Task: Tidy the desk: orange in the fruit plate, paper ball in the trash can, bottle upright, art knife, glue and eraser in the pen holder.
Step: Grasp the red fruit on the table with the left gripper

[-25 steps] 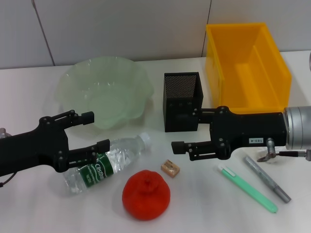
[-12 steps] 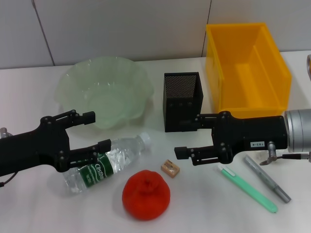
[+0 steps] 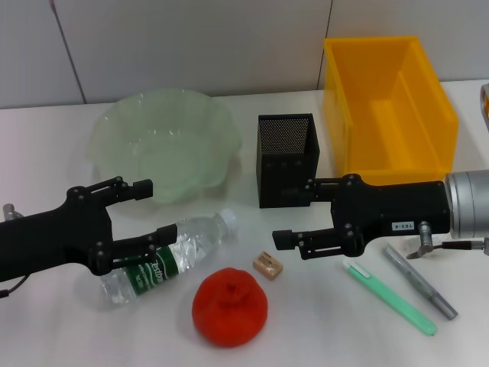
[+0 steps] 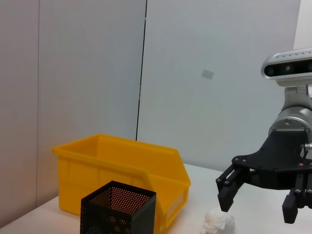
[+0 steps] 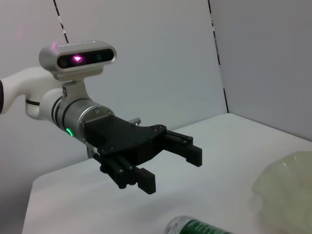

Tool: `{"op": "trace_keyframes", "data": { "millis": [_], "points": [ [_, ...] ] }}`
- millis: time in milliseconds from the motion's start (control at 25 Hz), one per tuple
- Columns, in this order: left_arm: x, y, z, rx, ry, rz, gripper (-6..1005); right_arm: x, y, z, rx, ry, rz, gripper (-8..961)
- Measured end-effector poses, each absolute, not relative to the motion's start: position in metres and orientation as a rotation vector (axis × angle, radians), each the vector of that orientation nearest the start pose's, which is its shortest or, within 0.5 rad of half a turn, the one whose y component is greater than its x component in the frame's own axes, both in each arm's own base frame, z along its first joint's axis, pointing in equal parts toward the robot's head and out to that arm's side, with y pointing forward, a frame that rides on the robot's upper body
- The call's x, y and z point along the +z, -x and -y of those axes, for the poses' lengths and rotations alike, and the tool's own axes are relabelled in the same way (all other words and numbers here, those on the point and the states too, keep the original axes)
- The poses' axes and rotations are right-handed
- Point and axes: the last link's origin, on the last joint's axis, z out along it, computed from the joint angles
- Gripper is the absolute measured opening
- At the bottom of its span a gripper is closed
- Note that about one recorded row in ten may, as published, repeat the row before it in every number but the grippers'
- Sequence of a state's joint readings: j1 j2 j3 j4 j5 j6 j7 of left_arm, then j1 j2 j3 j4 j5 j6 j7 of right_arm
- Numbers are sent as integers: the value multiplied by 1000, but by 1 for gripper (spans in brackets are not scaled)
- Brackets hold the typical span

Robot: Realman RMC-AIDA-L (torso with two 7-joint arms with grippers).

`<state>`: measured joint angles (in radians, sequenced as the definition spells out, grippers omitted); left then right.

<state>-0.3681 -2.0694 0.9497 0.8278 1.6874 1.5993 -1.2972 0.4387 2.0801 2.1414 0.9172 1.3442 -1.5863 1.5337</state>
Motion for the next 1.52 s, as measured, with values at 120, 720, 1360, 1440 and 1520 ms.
{"op": "trace_keyframes", "data": {
  "millis": [120, 720, 1360, 1440, 1520],
  "points": [
    [15, 248, -307, -838, 2710, 355, 809, 7, -221, -322, 721, 2843, -489, 763],
    [15, 247, -308, -838, 2711, 350, 810, 7, -225, -321, 693, 2847, -502, 763],
    [11, 245, -309, -805, 2747, 333, 809, 9, -232, -315, 652, 2860, -493, 764],
    [11, 245, -309, -801, 2753, 327, 809, 9, -231, -314, 652, 2864, -487, 764],
    [11, 244, -309, -801, 2756, 323, 809, 10, -230, -314, 653, 2868, -481, 764]
  ]
}}
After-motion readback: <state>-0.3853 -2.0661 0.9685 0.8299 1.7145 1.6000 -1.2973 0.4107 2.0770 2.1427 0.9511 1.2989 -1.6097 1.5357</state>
